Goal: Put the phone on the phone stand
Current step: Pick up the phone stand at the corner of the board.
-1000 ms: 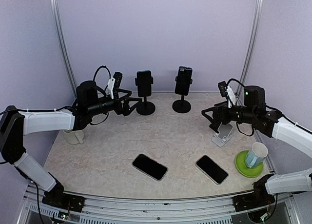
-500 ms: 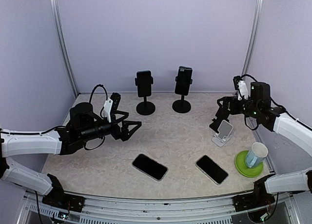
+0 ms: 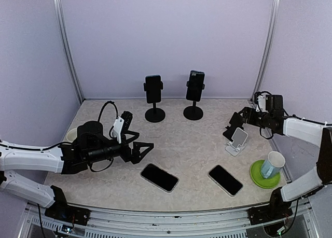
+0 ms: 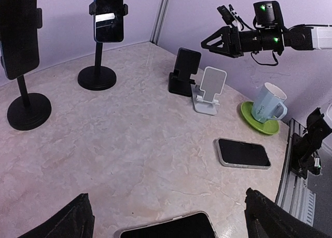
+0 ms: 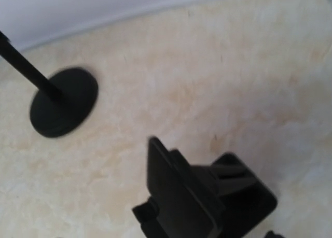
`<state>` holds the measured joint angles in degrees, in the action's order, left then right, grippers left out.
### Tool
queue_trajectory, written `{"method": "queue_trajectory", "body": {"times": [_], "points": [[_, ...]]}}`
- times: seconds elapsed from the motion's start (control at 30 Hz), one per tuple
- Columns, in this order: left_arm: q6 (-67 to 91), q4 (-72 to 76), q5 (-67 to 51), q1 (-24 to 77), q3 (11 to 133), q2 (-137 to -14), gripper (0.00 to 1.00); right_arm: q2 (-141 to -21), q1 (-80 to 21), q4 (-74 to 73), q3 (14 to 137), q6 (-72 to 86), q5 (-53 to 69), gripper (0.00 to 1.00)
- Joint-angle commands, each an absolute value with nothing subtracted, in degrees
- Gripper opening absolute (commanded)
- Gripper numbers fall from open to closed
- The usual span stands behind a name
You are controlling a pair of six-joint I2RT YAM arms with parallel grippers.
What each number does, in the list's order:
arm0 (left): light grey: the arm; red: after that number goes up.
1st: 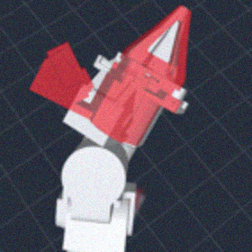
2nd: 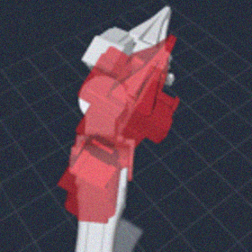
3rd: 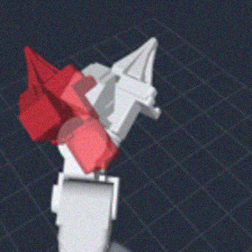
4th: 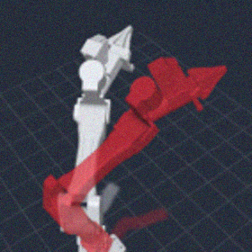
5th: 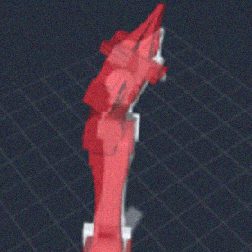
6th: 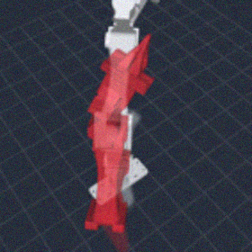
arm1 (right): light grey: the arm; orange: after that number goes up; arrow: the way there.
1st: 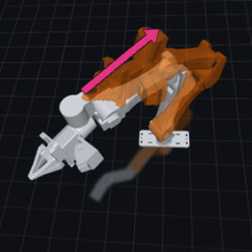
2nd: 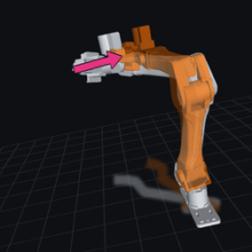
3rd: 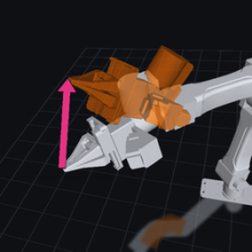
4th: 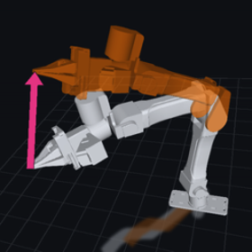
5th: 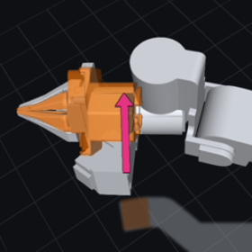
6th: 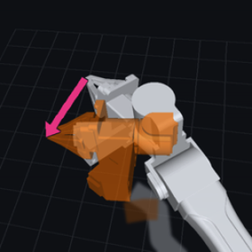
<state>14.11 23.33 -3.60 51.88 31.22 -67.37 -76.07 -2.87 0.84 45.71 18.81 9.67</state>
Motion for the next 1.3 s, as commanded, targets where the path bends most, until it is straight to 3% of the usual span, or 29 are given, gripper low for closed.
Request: {"method": "queue_trajectory", "body": {"times": [0.0,0.33,0.57,0.67,0.77,0.8,1.27], "points": [[15.55,24.52,-1.68,53.12,31.20,-67.77,0.99,-80.26,-2.55,4.74,45.76,22.14,11.23,0.79],[15.93,24.52,-0.06,54.14,29.65,-67.11,0.99,-84.92,-2.55,7.95,46.09,23.36,12.49,0.58],[16.18,24.21,-0.38,54.14,28.27,-65.56,0.99,-86.57,-2.55,9.34,45.61,22.95,13.87,0.54],[16.64,23.91,0.07,54.14,28.24,-65.61,0.99,-86.40,-2.59,8.30,46.28,23.55,13.12,0.67],[17.63,24.15,0.96,54.14,28.22,-66.10,0.99,-85.83,-3.83,5.29,47.58,24.98,8.15,0.98],[17.93,24.24,1.24,54.14,28.28,-66.40,0.99,-85.48,-4.81,4.47,47.98,25.30,5.97,1.00],[18.91,22.55,4.93,54.14,27.68,-65.52,0.99,-94.46,-18.51,-9.53,61.26,42.19,-25.24,1.00]]}}
